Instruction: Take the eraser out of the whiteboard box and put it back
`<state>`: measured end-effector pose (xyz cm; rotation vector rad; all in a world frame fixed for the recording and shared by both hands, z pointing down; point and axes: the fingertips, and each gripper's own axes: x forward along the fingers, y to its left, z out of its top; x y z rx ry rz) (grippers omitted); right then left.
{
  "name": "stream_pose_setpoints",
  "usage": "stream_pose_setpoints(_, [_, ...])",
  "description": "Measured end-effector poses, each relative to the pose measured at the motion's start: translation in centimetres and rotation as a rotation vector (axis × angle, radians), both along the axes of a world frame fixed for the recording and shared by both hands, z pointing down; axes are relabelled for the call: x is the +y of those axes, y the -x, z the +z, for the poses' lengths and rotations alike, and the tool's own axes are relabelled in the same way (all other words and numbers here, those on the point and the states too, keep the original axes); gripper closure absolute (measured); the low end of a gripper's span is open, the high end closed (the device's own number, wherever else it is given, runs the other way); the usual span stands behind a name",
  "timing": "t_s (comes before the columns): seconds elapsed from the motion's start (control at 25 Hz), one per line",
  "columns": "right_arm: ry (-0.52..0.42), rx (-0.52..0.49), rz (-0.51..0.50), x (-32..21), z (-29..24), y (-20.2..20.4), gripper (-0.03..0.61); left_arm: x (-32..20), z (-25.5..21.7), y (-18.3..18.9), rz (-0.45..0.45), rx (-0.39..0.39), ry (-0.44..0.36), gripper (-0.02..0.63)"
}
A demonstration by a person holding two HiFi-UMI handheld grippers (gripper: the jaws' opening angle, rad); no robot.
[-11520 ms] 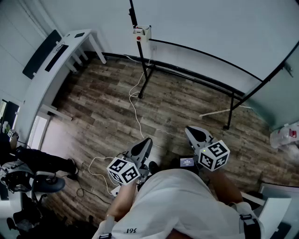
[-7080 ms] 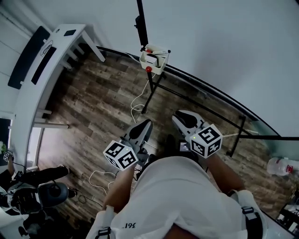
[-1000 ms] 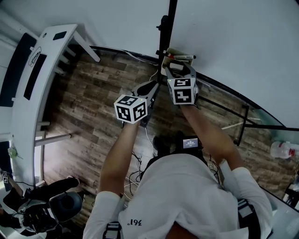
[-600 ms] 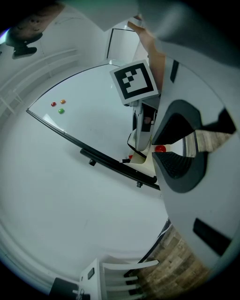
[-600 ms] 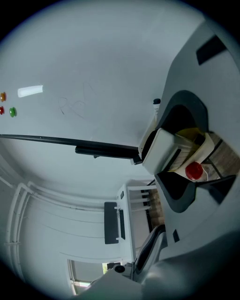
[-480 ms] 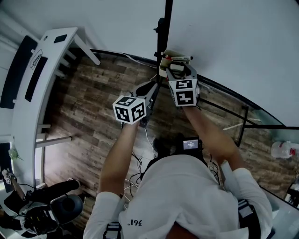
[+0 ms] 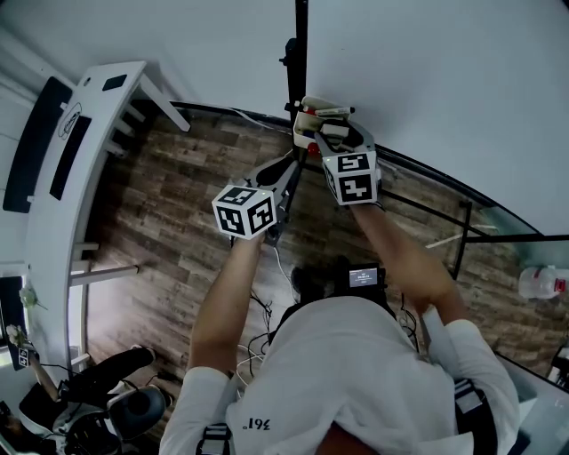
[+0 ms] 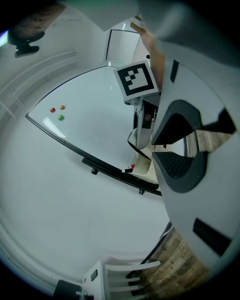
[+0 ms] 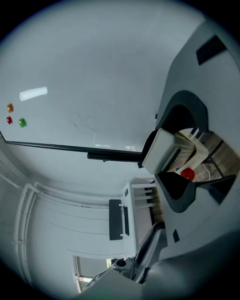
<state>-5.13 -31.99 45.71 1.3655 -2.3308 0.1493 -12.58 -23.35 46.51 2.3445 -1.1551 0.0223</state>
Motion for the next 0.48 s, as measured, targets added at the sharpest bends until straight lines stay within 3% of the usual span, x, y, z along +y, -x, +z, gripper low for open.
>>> stream_pose_setpoints(0.48, [-0.043,-0.043,-0.035,1.3,-2.8,-0.4,0.301,1.0,-2.1,-0.7,-0.021,0.009,-0.028,0.577])
